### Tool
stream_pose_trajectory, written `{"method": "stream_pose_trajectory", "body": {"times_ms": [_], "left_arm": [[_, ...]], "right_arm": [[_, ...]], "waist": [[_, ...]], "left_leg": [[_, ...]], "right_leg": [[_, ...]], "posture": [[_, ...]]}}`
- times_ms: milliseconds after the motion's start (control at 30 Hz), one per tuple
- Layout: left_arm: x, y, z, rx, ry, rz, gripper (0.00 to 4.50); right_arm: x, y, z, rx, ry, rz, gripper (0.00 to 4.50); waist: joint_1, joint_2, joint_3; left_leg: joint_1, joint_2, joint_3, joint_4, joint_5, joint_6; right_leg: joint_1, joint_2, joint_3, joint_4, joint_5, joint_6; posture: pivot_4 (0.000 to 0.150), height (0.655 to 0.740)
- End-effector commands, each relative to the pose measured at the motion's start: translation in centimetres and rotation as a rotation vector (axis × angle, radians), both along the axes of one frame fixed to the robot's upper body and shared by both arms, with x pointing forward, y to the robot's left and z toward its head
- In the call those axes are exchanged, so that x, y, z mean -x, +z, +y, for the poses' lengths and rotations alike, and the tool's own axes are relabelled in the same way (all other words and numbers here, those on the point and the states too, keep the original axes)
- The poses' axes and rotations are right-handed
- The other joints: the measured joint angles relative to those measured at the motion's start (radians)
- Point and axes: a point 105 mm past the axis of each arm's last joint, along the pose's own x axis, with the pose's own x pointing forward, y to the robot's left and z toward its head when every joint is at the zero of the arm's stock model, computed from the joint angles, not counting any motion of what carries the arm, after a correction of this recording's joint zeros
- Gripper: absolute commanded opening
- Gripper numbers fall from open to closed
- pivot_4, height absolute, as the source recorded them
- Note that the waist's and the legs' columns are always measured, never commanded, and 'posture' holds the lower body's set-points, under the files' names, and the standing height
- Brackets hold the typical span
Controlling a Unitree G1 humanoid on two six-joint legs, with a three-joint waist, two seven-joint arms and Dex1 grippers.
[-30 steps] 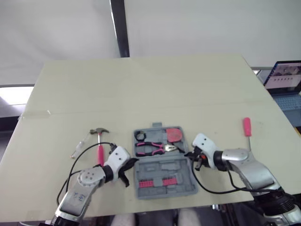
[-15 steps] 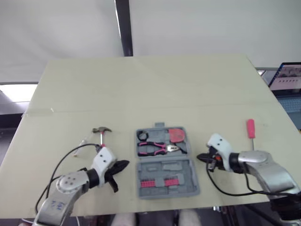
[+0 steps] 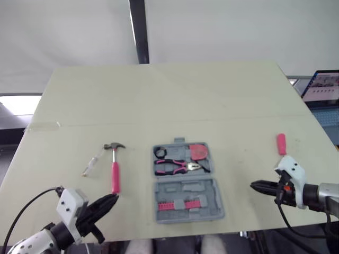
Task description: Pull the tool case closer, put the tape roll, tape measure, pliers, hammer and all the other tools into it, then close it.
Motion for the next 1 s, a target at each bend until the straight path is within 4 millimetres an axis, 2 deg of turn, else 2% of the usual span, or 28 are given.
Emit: {"method": "stream_pose_trajectory", "body": {"times_ms": [33,67,133,167,333,533,633,733,867,1000], "left_arm": [[2.2,0.5,-0.1,-0.027,-0.015,0.004,2.84],[2.7,0.5,-0.1,-0.031,-0.017,0.011,3.23],[3.4,0.4,0.1,-0.051,-0.008,0.014,4.31],[3.6,0.3,0.3,-0.059,-0.002,0.012,4.42],[3.6,0.3,1.7,-0.104,0.049,-0.031,4.42],[3.2,-0.4,1.7,-0.082,0.002,-0.002,4.42],[2.8,-0.7,1.3,-0.053,-0.009,0.005,4.42],[2.1,-0.8,0.6,-0.034,-0.03,0.004,4.42],[1.2,-0.5,0.0,-0.023,-0.021,-0.003,4.42],[0.7,-0.3,-0.4,-0.036,-0.032,0.006,4.42]], "right_arm": [[0.4,1.0,-0.8,-0.015,-0.011,-0.023,2.84],[0.3,1.1,-1.1,-0.011,-0.02,-0.029,3.25],[0.3,1.0,-1.5,-0.005,-0.027,-0.033,4.37],[0.3,0.9,-1.6,-0.002,-0.027,-0.03,4.45],[0.5,-0.1,-2.0,-0.011,-0.017,-0.017,4.45],[0.6,-1.5,-2.1,0.005,-0.001,0.0,4.45],[0.2,0.2,-0.4,0.015,0.126,-0.192,4.45],[0.4,3.0,1.3,-0.091,0.2,-0.336,4.45],[0.7,5.4,2.5,-0.189,0.257,-0.411,4.45],[0.9,5.8,2.9,-0.221,0.297,-0.398,4.45]], "waist": [[0.0,-0.001,0.001],[0.0,-0.001,0.001],[0.0,-0.002,0.001],[0.001,-0.002,0.001],[-0.001,0.0,0.002],[-0.001,0.0,0.002],[-0.002,0.0,0.002],[-0.002,0.001,0.002],[-0.001,0.0,0.002],[0.0,0.0,0.002]], "left_leg": [[0.0,0.0,0.0,0.0,0.0,0.0],[0.0,0.0,0.001,0.0,0.0,0.001],[0.0,0.0,0.001,0.003,0.0,0.001],[0.001,0.0,0.001,0.003,0.0,0.001],[0.001,0.0,0.001,0.002,-0.001,0.001],[0.001,0.0,0.001,0.003,-0.001,0.001],[0.001,0.0,0.001,0.003,-0.001,0.001],[0.001,0.0,0.001,0.003,-0.001,0.001],[0.001,0.0,0.001,0.003,-0.001,0.001],[0.001,0.0,0.0,0.003,-0.001,0.001]], "right_leg": [[0.0,0.0,0.0,-0.001,0.0,0.0],[0.0,0.0,0.0,-0.001,0.0,0.0],[0.0,0.0,0.001,-0.001,0.0,0.0],[0.0,0.0,0.001,-0.002,0.0,0.0],[0.0,0.0,0.001,-0.002,-0.001,-0.003],[0.0,0.0,0.001,0.0,-0.001,-0.002],[0.0,0.0,0.001,0.002,-0.001,-0.002],[0.0,0.0,0.001,0.003,-0.001,-0.002],[0.0,0.0,0.001,0.003,0.0,-0.001],[0.001,0.0,0.001,0.003,0.0,-0.001]], "posture": [[0.15,0.74],[0.15,0.74],[0.15,0.74],[0.15,0.74],[0.15,0.74],[0.15,0.74],[0.15,0.74],[0.15,0.74],[0.15,0.74],[0.15,0.74]]}}
